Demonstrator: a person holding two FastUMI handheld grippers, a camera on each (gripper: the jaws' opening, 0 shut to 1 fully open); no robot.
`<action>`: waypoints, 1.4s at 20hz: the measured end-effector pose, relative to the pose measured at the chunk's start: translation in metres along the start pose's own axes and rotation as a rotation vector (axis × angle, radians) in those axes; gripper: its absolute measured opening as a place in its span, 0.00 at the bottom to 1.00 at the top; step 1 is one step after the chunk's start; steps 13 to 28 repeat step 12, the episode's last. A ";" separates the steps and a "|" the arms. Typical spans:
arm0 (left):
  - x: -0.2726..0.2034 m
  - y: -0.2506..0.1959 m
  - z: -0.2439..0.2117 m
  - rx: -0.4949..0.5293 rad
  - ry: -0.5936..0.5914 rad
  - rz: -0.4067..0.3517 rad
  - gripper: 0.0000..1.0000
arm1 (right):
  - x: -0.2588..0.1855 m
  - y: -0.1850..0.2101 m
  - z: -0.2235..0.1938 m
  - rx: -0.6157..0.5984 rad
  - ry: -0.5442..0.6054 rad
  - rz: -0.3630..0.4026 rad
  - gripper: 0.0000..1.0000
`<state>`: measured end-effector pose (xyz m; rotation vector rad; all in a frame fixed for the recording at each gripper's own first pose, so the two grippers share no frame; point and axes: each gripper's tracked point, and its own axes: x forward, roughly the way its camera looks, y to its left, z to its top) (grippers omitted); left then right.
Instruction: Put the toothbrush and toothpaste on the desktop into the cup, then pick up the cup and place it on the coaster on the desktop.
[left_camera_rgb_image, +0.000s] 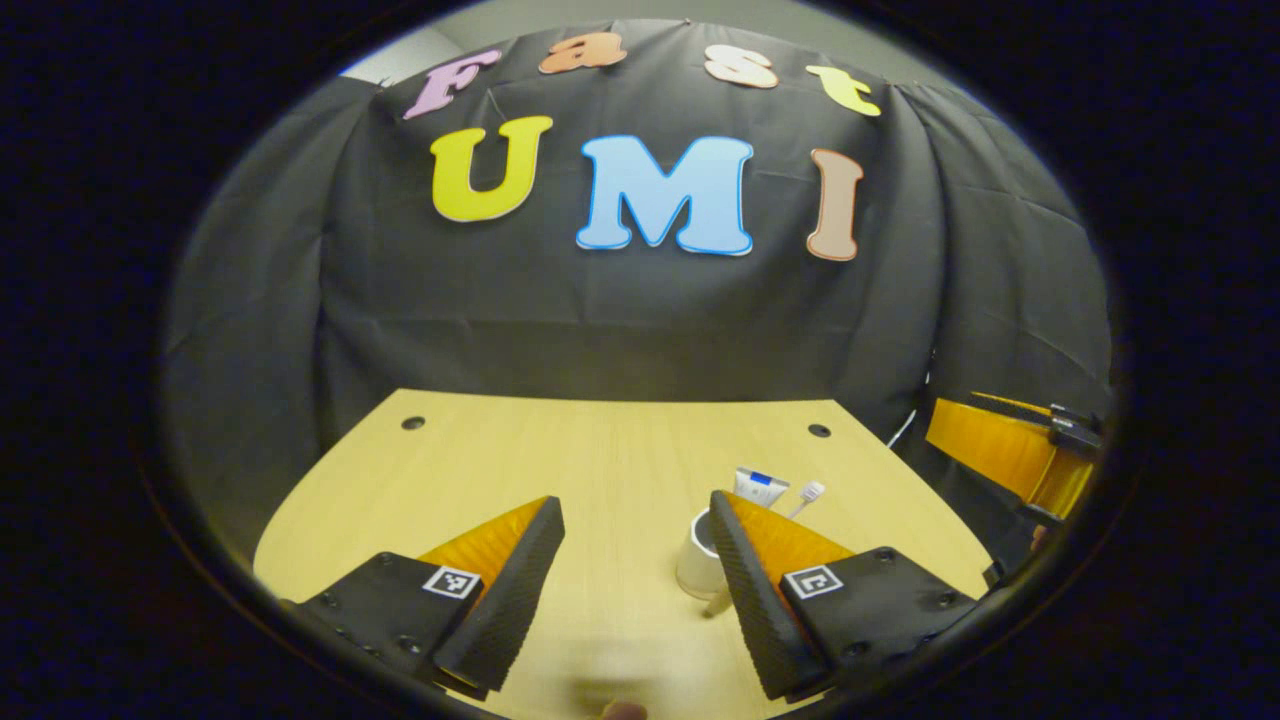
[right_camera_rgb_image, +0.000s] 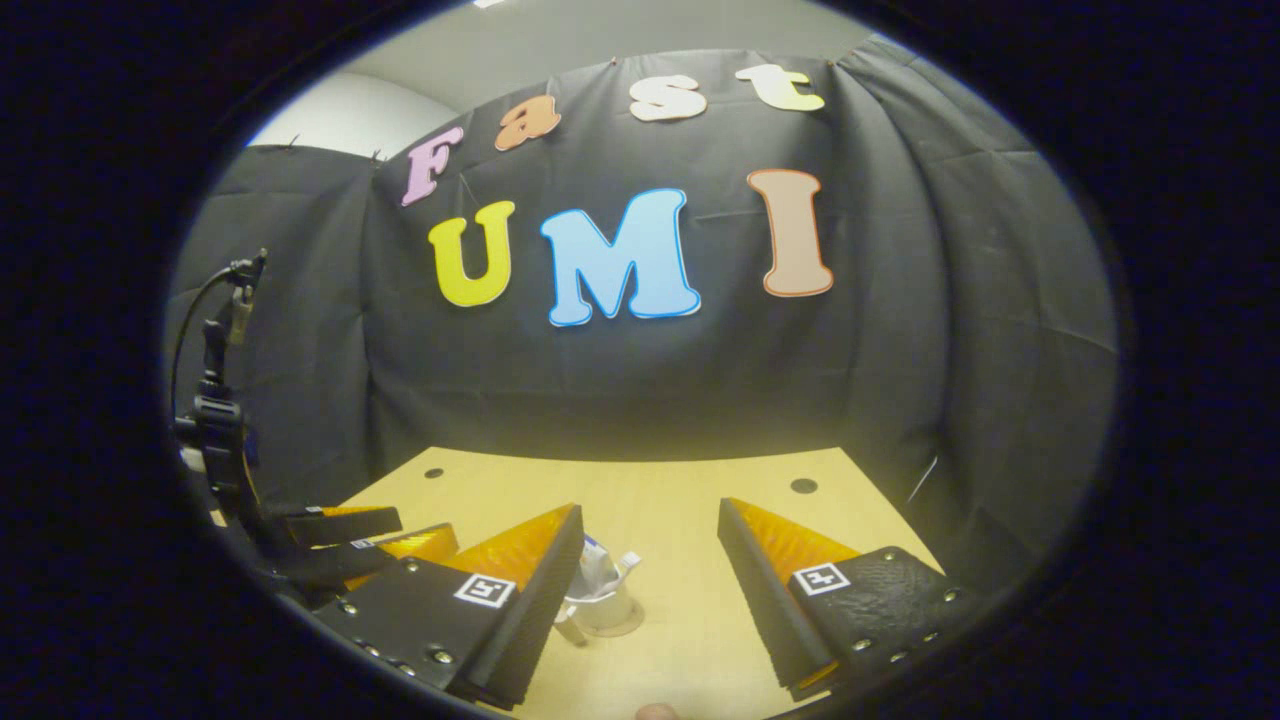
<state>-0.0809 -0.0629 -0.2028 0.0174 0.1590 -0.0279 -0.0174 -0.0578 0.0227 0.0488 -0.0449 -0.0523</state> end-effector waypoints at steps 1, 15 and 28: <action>-0.001 0.003 0.007 0.006 -0.029 0.001 0.95 | -0.002 0.001 0.001 -0.008 -0.011 -0.014 0.86; -0.004 0.024 0.060 0.055 -0.221 -0.008 0.89 | 0.001 0.003 0.029 -0.039 -0.113 -0.129 0.86; -0.004 0.024 0.060 0.055 -0.221 -0.008 0.89 | 0.001 0.003 0.029 -0.039 -0.113 -0.129 0.86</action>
